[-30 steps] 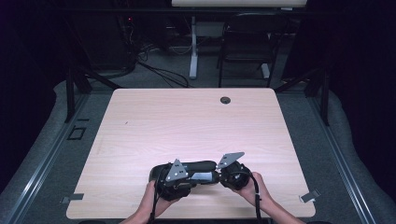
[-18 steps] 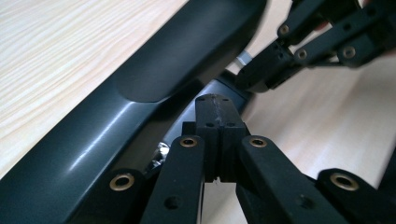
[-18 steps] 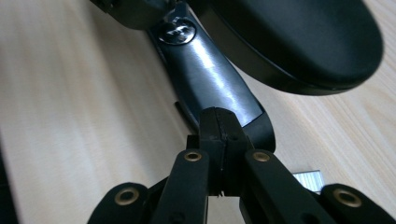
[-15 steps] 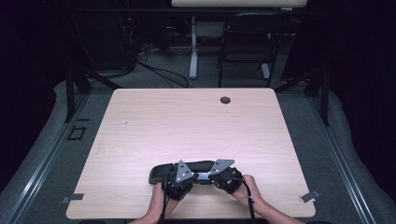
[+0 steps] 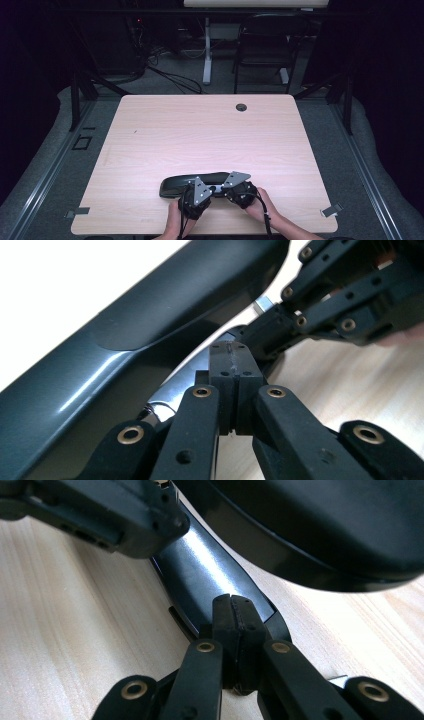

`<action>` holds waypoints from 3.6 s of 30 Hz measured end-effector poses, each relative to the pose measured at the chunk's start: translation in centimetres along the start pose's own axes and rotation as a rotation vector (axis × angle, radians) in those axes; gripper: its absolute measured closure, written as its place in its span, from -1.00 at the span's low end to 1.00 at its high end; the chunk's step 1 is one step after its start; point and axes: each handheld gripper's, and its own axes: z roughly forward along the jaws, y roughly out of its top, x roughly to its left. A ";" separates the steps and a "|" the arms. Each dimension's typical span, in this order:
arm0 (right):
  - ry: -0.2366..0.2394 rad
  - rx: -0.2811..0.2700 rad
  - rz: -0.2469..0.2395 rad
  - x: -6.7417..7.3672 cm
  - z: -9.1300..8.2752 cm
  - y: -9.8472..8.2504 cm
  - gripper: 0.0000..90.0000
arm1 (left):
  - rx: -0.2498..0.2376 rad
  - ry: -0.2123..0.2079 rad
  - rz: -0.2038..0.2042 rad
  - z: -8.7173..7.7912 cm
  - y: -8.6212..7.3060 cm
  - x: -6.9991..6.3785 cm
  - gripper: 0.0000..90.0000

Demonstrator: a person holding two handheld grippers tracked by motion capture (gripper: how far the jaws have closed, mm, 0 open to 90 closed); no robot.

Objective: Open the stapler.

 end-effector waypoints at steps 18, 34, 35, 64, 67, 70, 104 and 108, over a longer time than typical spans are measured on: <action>0.012 0.007 0.009 -0.4 0.1 0.1 0.97 | -0.043 0.033 -0.030 0.7 -0.7 0.0 1.00; 0.020 0.017 0.002 -0.5 0.1 0.2 0.98 | -0.056 0.027 -0.015 0.5 -0.6 -0.1 1.00; 0.020 0.017 0.002 -0.5 0.0 0.2 0.98 | -0.054 0.028 -0.013 0.5 -0.6 -0.1 1.00; 0.028 0.023 -0.003 -0.5 0.1 0.3 1.00 | -0.121 0.049 0.029 -0.3 0.3 0.2 1.00; 0.029 0.025 -0.014 -0.5 0.0 0.3 1.00 | -0.120 0.046 0.026 -0.3 0.4 0.2 1.00; 0.028 0.024 -0.016 -0.5 0.0 0.3 1.00 | -0.125 0.048 0.027 -0.4 0.5 0.2 1.00; 0.031 -0.003 -0.005 -0.2 0.3 0.3 1.00 | -0.251 0.072 -0.014 -2.6 2.3 1.4 1.00; 0.030 0.002 -0.006 -0.2 0.3 0.4 1.00 | -0.268 0.075 -0.021 -2.9 2.5 1.5 1.00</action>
